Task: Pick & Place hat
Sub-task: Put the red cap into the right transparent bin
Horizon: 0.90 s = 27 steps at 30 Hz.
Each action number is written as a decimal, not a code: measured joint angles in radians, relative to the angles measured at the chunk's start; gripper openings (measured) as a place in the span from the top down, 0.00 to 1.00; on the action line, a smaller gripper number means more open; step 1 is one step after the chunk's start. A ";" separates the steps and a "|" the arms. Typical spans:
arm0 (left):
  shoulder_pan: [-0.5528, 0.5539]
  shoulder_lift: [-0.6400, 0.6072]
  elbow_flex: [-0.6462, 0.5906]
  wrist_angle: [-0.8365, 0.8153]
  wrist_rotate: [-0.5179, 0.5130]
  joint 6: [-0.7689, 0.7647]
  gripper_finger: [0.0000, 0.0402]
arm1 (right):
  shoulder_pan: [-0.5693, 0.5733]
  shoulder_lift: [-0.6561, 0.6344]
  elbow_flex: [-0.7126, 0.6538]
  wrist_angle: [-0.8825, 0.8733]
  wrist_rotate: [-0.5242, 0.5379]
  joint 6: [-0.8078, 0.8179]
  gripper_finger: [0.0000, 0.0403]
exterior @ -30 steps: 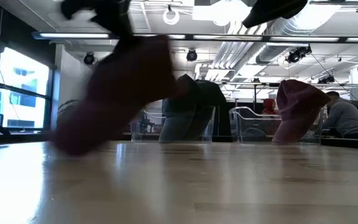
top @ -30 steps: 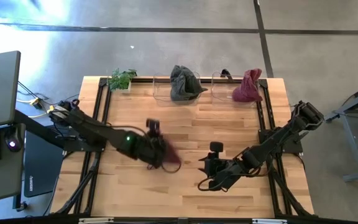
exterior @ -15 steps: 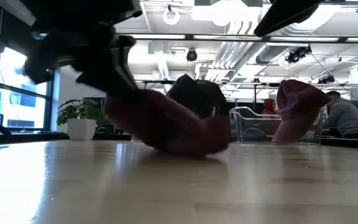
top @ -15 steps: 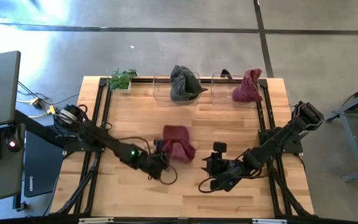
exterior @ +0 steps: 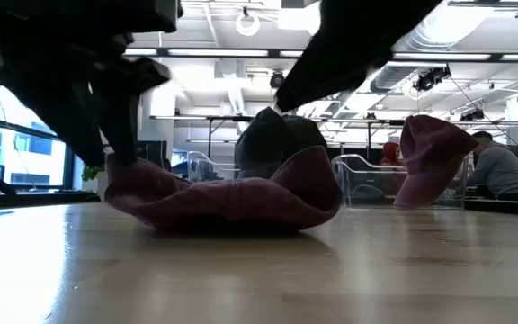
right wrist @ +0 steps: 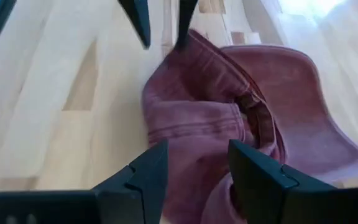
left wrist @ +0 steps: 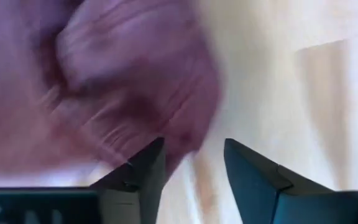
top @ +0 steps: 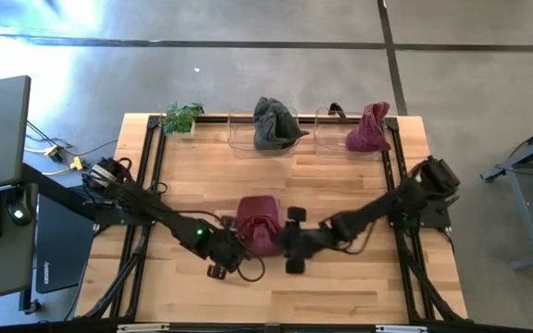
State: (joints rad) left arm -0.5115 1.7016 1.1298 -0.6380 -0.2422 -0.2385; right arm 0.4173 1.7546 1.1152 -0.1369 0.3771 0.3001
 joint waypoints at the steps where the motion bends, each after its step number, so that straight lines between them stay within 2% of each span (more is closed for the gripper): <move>1: -0.001 -0.001 0.019 -0.057 -0.032 -0.045 0.59 | -0.023 0.010 0.000 0.010 -0.036 -0.008 0.58; 3: -0.002 -0.001 0.029 -0.057 -0.087 -0.077 0.57 | -0.070 0.036 0.000 0.042 -0.132 -0.024 0.56; 5: -0.004 -0.001 0.014 0.045 -0.110 -0.055 0.57 | -0.104 0.067 0.000 0.065 -0.238 -0.051 0.55; 7: -0.004 -0.001 -0.014 0.151 -0.107 -0.039 0.59 | -0.124 0.098 0.000 0.073 -0.274 -0.049 0.55; 11: 0.043 0.045 -0.042 0.226 -0.102 -0.102 0.62 | -0.138 0.136 0.000 0.004 -0.163 -0.002 0.61; 14: 0.068 0.050 -0.049 0.077 -0.109 -0.211 0.65 | -0.144 0.138 0.000 -0.126 -0.112 0.055 0.69; 16: 0.074 0.048 -0.043 0.012 -0.076 -0.276 0.67 | -0.143 0.137 -0.001 -0.224 -0.095 0.077 0.74; 19: 0.072 0.048 -0.041 -0.048 -0.051 -0.301 0.69 | -0.136 0.136 -0.001 -0.304 -0.089 0.081 0.81; 27: 0.034 0.022 0.072 -0.042 -0.092 -0.304 0.70 | -0.089 0.096 0.057 -0.309 0.003 0.032 0.91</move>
State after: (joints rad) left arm -0.4772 1.7237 1.2021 -0.6801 -0.3337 -0.5422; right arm 0.3283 1.8502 1.1725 -0.4463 0.3797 0.3321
